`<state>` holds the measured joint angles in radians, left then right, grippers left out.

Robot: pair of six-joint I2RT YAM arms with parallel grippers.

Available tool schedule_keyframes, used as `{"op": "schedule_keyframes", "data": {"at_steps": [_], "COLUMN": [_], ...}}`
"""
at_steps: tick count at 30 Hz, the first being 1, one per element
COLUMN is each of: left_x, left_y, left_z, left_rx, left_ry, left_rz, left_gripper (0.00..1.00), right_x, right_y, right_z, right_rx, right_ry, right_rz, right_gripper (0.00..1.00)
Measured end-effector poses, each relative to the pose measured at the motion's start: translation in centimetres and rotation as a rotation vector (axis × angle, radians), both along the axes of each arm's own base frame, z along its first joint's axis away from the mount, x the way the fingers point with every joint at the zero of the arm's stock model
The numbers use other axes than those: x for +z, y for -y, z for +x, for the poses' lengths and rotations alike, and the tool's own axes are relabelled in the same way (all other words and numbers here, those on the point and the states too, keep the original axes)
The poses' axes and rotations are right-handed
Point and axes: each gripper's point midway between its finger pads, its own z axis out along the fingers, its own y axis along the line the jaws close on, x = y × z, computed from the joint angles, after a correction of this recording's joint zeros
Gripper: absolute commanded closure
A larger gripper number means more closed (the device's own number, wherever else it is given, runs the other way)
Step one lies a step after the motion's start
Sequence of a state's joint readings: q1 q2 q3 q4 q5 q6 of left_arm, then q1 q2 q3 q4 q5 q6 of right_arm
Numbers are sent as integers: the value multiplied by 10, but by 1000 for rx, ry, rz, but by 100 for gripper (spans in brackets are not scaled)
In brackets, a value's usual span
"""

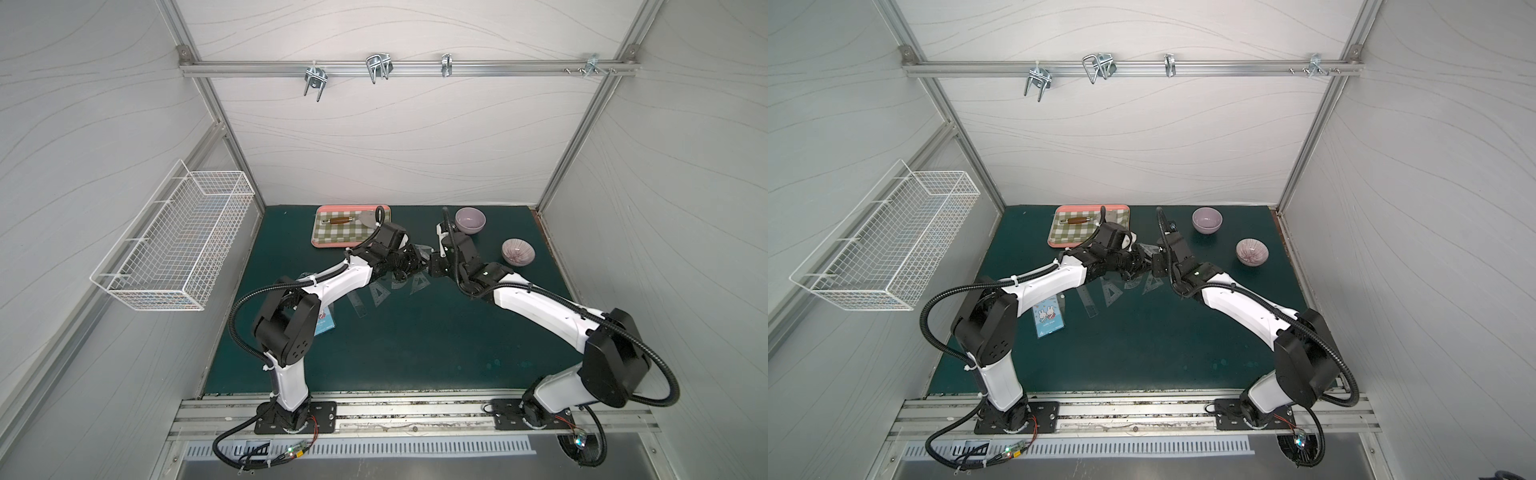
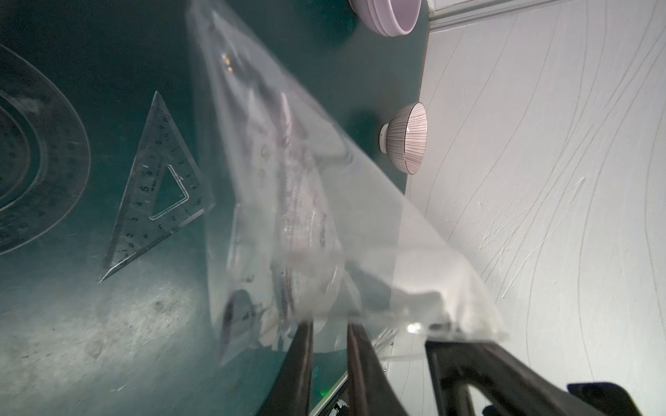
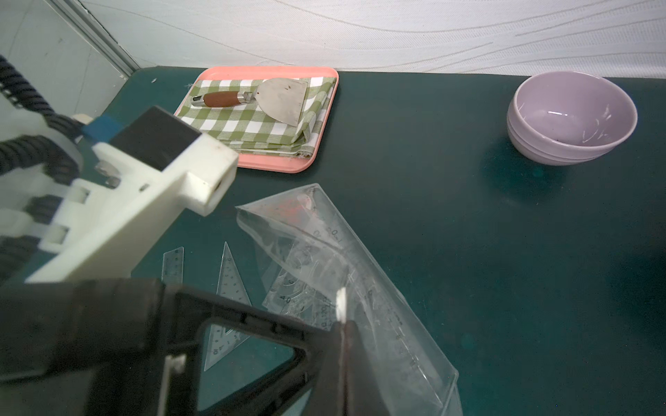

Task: Open the ruler set and take out the ruler
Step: Take out the ruler from the ruler set bag.

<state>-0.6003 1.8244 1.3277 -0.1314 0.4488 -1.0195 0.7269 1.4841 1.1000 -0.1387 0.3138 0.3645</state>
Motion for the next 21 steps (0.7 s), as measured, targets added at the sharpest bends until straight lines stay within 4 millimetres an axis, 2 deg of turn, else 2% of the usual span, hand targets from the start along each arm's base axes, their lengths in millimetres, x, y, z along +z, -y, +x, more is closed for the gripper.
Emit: {"op": "schedule_keyframes", "data": {"at_steps": [9, 21], "left_x": [-8, -22], "left_y": [-1, -2], "left_z": [-8, -4], "left_rx": [-18, 0], "left_ry": [-17, -28], "left_rz": [37, 70], "left_gripper": [76, 76], "right_x": [0, 0], "right_y": [0, -7], "right_z": [0, -5], "right_rx": [0, 21], "right_ry": [0, -1], "right_rz": [1, 3], "right_gripper": [100, 100]}}
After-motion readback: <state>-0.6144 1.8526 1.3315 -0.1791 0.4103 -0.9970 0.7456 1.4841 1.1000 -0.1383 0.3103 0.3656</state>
